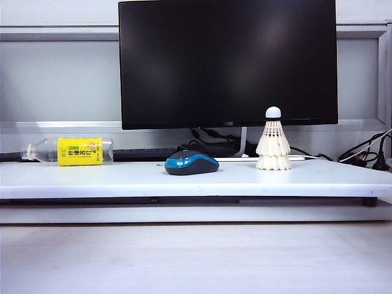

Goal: Stack the badminton balls on the table vertically.

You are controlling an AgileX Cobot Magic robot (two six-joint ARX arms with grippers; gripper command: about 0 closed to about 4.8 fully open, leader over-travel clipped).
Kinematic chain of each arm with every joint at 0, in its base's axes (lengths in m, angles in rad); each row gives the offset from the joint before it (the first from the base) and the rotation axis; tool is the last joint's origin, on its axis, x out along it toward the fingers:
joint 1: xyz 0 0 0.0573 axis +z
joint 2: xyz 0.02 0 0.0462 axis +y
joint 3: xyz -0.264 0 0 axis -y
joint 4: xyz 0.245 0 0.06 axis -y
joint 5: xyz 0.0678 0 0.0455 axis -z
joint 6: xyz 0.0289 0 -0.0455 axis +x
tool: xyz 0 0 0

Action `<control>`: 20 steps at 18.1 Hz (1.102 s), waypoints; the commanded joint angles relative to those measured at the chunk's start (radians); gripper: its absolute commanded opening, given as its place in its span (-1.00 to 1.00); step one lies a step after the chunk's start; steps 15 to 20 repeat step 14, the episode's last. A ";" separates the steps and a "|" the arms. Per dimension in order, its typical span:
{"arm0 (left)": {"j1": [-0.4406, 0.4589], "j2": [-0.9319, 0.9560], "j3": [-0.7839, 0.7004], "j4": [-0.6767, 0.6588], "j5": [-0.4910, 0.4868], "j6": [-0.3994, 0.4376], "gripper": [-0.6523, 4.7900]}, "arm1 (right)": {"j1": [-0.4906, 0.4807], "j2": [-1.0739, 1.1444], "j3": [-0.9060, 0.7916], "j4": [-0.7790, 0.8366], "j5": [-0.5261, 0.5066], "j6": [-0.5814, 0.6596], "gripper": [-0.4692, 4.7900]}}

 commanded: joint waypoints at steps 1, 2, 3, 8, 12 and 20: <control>0.044 -0.003 -0.003 -0.011 0.003 0.003 -0.77 | -0.001 -0.002 0.001 -0.005 0.009 0.001 -0.84; 0.046 -0.003 -0.003 -0.011 0.001 0.003 -0.77 | -0.001 -0.002 0.001 -0.005 0.009 0.001 -0.84; 0.046 -0.003 -0.003 -0.011 0.002 0.003 -0.77 | -0.001 -0.002 0.001 -0.005 0.009 0.001 -0.84; 0.046 -0.003 -0.003 -0.011 0.002 0.003 -0.77 | -0.001 -0.002 0.001 -0.005 0.009 0.001 -0.84; 0.046 -0.003 -0.003 -0.011 0.002 0.003 -0.77 | -0.001 -0.002 0.001 -0.005 0.009 0.001 -0.84; 0.046 -0.003 -0.003 -0.011 0.002 0.003 -0.77 | -0.001 -0.002 0.001 -0.005 0.009 0.001 -0.84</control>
